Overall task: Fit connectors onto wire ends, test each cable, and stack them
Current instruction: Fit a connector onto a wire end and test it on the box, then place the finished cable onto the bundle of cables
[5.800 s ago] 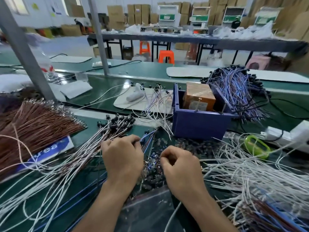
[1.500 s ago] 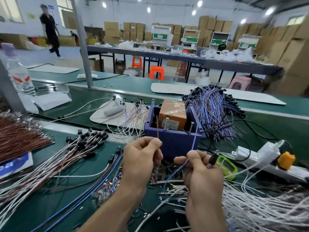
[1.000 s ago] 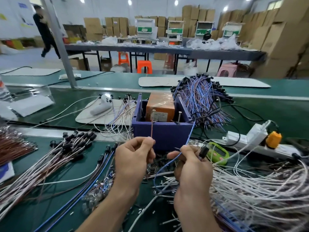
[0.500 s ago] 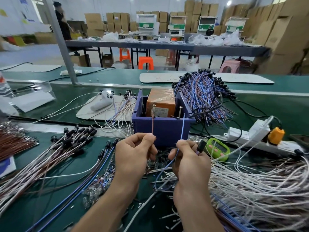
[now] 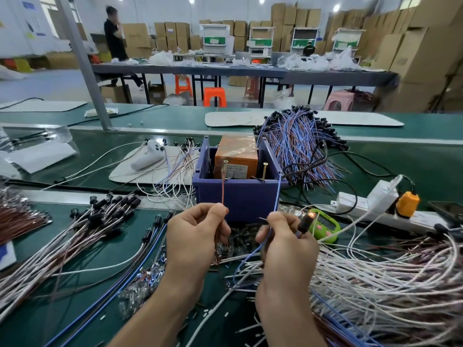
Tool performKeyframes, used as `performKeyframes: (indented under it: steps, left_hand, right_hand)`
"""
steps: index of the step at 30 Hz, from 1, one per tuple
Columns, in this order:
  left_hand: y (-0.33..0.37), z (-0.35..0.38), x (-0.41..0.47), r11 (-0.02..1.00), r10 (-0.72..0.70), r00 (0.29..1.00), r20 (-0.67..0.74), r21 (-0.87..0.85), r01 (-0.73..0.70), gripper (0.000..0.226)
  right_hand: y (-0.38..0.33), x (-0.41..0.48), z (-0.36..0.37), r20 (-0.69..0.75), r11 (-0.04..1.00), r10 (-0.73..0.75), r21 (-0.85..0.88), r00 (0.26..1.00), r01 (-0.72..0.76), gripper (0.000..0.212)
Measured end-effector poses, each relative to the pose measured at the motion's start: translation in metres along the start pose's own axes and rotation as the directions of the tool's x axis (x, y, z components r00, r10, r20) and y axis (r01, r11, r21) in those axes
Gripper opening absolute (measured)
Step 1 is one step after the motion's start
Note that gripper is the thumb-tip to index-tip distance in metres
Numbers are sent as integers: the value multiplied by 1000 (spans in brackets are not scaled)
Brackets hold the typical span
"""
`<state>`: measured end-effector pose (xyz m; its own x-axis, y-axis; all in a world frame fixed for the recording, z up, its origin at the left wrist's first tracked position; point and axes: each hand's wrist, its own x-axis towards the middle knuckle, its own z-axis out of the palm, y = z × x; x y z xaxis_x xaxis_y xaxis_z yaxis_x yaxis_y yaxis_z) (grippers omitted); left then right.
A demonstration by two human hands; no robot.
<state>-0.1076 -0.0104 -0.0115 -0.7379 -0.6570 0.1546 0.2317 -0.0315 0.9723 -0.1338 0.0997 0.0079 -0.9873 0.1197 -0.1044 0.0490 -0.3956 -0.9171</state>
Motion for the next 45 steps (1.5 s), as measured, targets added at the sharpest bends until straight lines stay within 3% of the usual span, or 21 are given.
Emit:
performKeyframes:
  steps: [3, 7, 13, 16, 19, 23, 26, 30, 33, 35, 38, 40, 42, 45]
  left_hand:
    - [4, -1, -2, 1000, 20, 1000, -7, 15, -20, 22]
    - [13, 0, -11, 1000, 24, 998, 53, -10, -23, 11]
    - [19, -11, -14, 956, -205, 965, 166, -177, 233, 9]
    - [23, -18, -12, 923, -246, 919, 309, -214, 319, 12]
    - [33, -24, -9, 947, -230, 924, 306, -149, 285, 23]
    - [57, -37, -3, 979, -194, 960, 200, 109, 175, 26]
    - [74, -38, -6, 936, -152, 978, 141, 337, 97, 25]
    - [95, -25, -31, 718, -190, 917, 351, 686, -114, 17]
    - [98, -2, -59, 623, -295, 796, 529, 738, -259, 15]
    - [93, 19, -79, 674, -340, 713, 613, 688, -270, 16]
    - [78, 51, -104, 757, -388, 642, 661, 626, -187, 20]
    - [68, 71, -120, 767, -459, 606, 650, 634, -98, 22]
    - [59, 88, -130, 768, -528, 584, 617, 640, 19, 23]
    - [51, 107, -138, 754, -564, 634, 529, 644, 133, 19]
  right_hand:
    - [-3, -2, 0, 145, 999, -48, -19, 988, 51, 42]
    - [3, -7, 5, 331, 993, 4, -112, 944, 35, 35]
    - [7, -8, 4, 397, 985, 44, -169, 917, 27, 15]
    - [3, -10, 5, 437, 978, 43, -200, 898, 51, 23]
    - [-12, -19, 8, 453, 979, 64, -200, 889, 32, 36]
    - [-49, -25, 0, 423, 983, 147, -167, 894, -82, 58]
    - [-80, -24, -24, 486, 968, 168, -247, 858, -49, 67]
    - [-120, -19, -86, 580, 867, 126, -459, 805, 194, 68]
    - [-144, -16, -136, 546, 798, 172, -565, 820, 209, 69]
    - [-159, -13, -167, 489, 681, 115, -672, 864, 290, 70]
    - [-182, -3, -206, 401, 297, 9, -876, 916, 380, 66]
    - [-194, 5, -228, 307, 34, -40, -951, 951, 308, 65]
    - [-199, 13, -244, 194, -165, -111, -971, 975, 175, 63]
    - [-199, 22, -251, 86, -289, -188, -957, 978, 28, 56]
